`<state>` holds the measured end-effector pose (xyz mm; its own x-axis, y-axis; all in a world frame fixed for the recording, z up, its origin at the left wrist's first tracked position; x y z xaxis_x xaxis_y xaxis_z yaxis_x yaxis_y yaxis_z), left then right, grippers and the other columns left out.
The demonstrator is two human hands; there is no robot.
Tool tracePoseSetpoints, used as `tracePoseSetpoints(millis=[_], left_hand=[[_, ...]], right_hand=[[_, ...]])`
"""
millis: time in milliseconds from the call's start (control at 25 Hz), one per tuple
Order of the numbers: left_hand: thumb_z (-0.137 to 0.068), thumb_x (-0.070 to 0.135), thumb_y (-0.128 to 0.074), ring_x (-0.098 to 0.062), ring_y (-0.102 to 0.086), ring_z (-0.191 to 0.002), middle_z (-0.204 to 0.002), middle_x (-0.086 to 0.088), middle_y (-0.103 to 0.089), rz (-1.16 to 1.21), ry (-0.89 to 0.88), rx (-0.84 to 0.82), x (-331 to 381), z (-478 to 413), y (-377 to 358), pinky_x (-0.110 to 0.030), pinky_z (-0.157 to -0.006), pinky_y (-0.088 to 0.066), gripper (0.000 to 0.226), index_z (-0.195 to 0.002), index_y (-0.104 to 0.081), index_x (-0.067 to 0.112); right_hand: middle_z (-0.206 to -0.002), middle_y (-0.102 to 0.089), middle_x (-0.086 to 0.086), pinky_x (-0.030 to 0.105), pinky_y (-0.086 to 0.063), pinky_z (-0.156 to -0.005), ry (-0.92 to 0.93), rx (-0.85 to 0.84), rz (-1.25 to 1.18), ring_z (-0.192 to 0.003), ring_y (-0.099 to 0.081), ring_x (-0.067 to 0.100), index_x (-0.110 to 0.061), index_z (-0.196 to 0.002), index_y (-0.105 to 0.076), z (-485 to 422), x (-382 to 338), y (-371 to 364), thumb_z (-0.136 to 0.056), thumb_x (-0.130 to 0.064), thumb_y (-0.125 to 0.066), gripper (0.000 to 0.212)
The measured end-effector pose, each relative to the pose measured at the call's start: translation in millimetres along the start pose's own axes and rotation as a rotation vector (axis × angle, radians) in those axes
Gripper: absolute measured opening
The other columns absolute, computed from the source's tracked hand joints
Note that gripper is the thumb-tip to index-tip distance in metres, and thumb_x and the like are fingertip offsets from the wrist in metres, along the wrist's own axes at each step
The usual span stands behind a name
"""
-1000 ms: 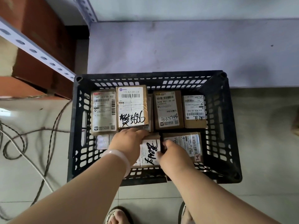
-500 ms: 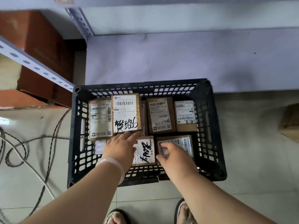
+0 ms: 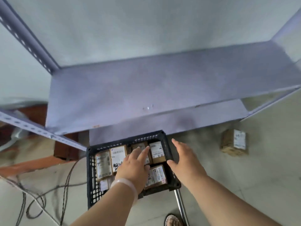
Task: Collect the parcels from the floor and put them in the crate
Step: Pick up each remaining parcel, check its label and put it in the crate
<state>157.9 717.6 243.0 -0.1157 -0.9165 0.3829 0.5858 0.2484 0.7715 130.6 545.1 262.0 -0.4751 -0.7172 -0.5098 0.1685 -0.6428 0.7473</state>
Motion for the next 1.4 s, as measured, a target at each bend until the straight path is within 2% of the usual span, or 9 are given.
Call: tracePoseSetpoints(millis=[360, 600, 800, 920, 1040, 1200, 1400], left_hand=[[-0.095, 0.035, -0.046, -0.021, -0.034, -0.134, -0.149, 0.005, -0.032, 0.164, -0.399, 0.225, 223, 149, 238, -0.035, -0.109, -0.033, 0.061, -0.148, -0.016, 0.04], [-0.096, 0.036, -0.045, -0.024, -0.035, -0.136, -0.151, 0.001, -0.032, 0.162, -0.641, 0.335, 356, 253, 331, -0.037, -0.11, -0.031, 0.06, -0.149, -0.017, 0.037], [-0.096, 0.038, -0.045, -0.025, -0.035, -0.137, -0.153, 0.002, -0.031, 0.206, -0.812, 0.375, 447, 318, 357, -0.039, -0.11, -0.032, 0.058, -0.148, -0.019, 0.039], [-0.096, 0.038, -0.046, -0.025, -0.035, -0.138, -0.154, 0.001, -0.03, 0.224, -0.897, 0.374, 504, 349, 360, -0.04, -0.111, -0.031, 0.058, -0.148, -0.02, 0.037], [-0.095, 0.038, -0.049, -0.024, -0.039, -0.135, -0.153, 0.001, -0.031, 0.249, -0.961, 0.37, 561, 366, 355, -0.043, -0.11, -0.037, 0.059, -0.147, -0.022, 0.038], [-0.093, 0.037, -0.053, -0.024, -0.045, -0.131, -0.151, 0.002, -0.036, 0.267, -1.006, 0.366, 636, 367, 335, -0.043, -0.106, -0.041, 0.061, -0.146, -0.024, 0.038], [-0.093, 0.035, -0.053, -0.023, -0.045, -0.131, -0.15, 0.002, -0.037, 0.3, -0.974, 0.352, 747, 346, 293, -0.041, -0.107, -0.041, 0.06, -0.146, -0.026, 0.037]], right_hand=[[-0.147, -0.038, 0.002, 0.028, -0.038, -0.102, -0.039, 0.401, -0.15, -0.132, -0.041, 0.017, -0.033, -0.149, -0.023, 183, -79, 296, -0.088, -0.031, -0.062, 0.072], [-0.149, -0.034, -0.001, 0.035, -0.047, -0.098, -0.046, 0.659, -0.203, -0.13, -0.045, 0.018, -0.039, -0.149, -0.019, 300, -106, 439, -0.091, -0.034, -0.059, 0.07], [-0.148, -0.036, 0.0, 0.039, -0.046, -0.101, -0.051, 0.818, -0.268, -0.13, -0.045, 0.02, -0.043, -0.146, -0.019, 371, -96, 515, -0.089, -0.035, -0.06, 0.07], [-0.145, -0.039, 0.0, 0.035, -0.047, -0.099, -0.051, 0.884, -0.312, -0.125, -0.049, 0.018, -0.045, -0.146, -0.02, 403, -74, 554, -0.086, -0.037, -0.062, 0.073], [-0.143, -0.043, -0.002, 0.034, -0.046, -0.099, -0.053, 0.934, -0.347, -0.122, -0.052, 0.017, -0.043, -0.146, -0.022, 425, -44, 594, -0.086, -0.037, -0.062, 0.072], [-0.14, -0.044, -0.003, 0.034, -0.046, -0.1, -0.028, 0.95, -0.345, -0.122, -0.052, 0.016, -0.044, -0.145, -0.024, 432, 1, 640, -0.087, -0.038, -0.061, 0.069], [-0.141, -0.044, -0.005, 0.032, -0.047, -0.098, -0.048, 0.912, -0.323, -0.121, -0.052, 0.015, -0.048, -0.143, -0.023, 422, 97, 711, -0.088, -0.04, -0.059, 0.066]])
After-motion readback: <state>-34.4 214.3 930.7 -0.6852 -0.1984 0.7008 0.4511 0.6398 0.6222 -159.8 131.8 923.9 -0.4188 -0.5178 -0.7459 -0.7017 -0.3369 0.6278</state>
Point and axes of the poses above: each hand's wrist, its own z-axis away from the middle knuckle, its own y-axis out of the back of the hand, x = y × z, the point moved 10 cm from there along -z, towards the middle knuckle
